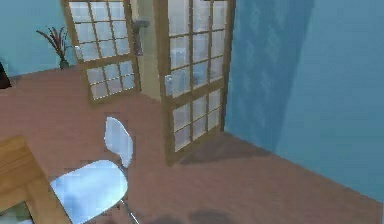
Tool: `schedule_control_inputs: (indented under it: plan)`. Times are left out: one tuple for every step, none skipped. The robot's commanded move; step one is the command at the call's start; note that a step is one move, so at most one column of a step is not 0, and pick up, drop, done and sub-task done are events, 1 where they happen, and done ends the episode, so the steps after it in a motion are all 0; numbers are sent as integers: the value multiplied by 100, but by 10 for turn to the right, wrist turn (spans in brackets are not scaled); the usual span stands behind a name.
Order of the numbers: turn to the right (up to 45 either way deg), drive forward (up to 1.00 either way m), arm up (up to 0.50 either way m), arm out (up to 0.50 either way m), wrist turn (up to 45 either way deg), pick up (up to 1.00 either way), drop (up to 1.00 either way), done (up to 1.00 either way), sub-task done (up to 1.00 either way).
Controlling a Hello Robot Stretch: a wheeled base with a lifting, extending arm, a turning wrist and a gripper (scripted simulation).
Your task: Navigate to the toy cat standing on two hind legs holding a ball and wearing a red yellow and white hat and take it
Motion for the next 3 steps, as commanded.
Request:
schedule_control_inputs:
  plan:
    - [0, 95, 0, 0, 0, 0, 0, 0, 0]
    - [-390, 0, 0, 0, 0, 0, 0, 0, 0]
    - [0, 70, 0, 0, 0, 0, 0, 0, 0]
